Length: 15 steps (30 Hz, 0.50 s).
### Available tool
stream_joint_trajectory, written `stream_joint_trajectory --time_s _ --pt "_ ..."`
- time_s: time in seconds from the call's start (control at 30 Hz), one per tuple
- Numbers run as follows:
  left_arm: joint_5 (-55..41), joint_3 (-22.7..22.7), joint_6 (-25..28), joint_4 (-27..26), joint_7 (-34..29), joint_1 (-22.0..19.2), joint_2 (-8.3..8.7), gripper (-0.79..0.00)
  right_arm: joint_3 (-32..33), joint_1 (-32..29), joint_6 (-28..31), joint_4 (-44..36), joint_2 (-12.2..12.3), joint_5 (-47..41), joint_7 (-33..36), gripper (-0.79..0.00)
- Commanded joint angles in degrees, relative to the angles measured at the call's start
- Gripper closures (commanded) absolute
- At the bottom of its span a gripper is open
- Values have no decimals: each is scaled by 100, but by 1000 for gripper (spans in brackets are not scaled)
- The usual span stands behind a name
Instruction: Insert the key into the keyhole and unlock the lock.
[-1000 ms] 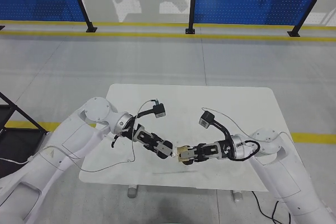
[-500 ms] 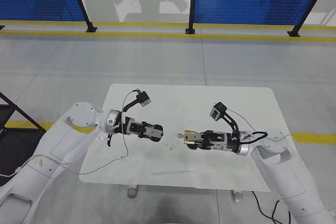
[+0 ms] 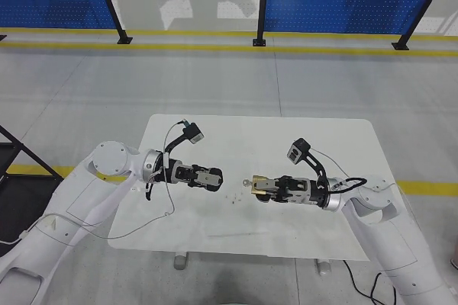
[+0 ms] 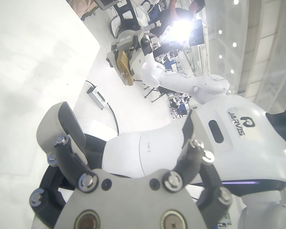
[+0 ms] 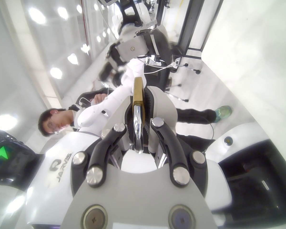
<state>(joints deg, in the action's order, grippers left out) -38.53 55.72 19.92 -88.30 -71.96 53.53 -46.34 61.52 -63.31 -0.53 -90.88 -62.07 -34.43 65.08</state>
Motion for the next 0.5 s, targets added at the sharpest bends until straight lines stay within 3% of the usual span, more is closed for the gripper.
stream_joint_trajectory --time_s 0.0,0.37,0.47 --pt "0 0 0 0 0 0 0 -785 0 0 0 0 0 0 0 0" --pt "0 0 0 0 0 0 0 -785 0 0 0 0 0 0 0 0" --pt "-65 39 4 -81 344 149 -17 -785 0 0 0 0 0 0 0 0"
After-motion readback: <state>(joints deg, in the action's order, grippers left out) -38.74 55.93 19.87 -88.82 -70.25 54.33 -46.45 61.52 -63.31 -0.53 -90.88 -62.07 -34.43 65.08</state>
